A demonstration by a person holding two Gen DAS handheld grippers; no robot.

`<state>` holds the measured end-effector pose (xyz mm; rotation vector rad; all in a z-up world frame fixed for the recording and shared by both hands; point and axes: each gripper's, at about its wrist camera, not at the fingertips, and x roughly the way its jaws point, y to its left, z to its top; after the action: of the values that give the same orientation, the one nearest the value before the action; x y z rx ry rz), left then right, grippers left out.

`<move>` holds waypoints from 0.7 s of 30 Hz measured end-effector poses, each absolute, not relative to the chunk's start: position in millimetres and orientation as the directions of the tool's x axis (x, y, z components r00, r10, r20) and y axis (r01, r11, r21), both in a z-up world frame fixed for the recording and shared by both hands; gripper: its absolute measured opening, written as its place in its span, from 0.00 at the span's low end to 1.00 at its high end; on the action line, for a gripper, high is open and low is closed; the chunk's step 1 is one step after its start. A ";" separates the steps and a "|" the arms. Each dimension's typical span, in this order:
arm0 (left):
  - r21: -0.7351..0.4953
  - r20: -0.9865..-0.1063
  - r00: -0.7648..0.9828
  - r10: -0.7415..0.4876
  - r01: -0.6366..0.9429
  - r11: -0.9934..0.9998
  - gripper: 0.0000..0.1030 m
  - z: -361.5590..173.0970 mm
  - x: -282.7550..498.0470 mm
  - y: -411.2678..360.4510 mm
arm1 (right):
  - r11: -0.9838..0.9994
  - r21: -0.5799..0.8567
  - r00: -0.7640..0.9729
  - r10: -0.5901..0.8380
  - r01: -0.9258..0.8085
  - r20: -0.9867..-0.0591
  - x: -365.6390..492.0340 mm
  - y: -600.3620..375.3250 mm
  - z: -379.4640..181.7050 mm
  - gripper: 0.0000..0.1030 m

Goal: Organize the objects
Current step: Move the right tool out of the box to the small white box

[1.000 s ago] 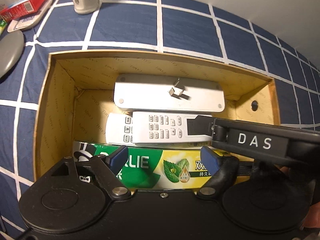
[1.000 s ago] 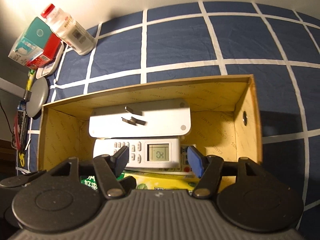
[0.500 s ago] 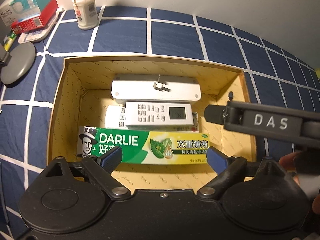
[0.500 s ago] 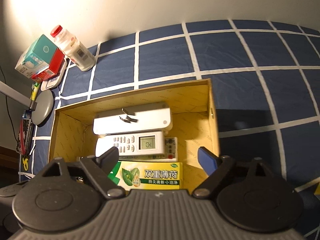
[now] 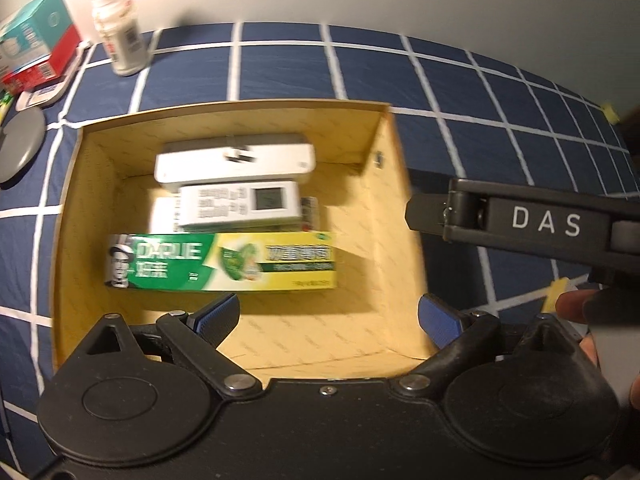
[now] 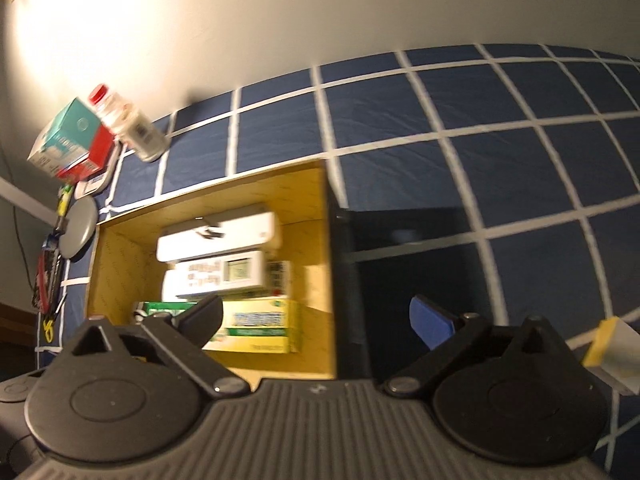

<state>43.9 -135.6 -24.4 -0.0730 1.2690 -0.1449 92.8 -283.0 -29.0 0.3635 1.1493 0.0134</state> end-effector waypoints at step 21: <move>-0.132 -0.956 0.211 -0.206 0.319 0.938 1.00 -59.0 27.4 -330.2 | 0.859 0.245 0.413 0.042 0.450 -0.910 -12.3 -483.8 -57.6 1.00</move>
<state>27.4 -330.2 -59.0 0.1015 1.3088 -0.3659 -12.3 -483.8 -57.6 0.5003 1.1265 -0.2703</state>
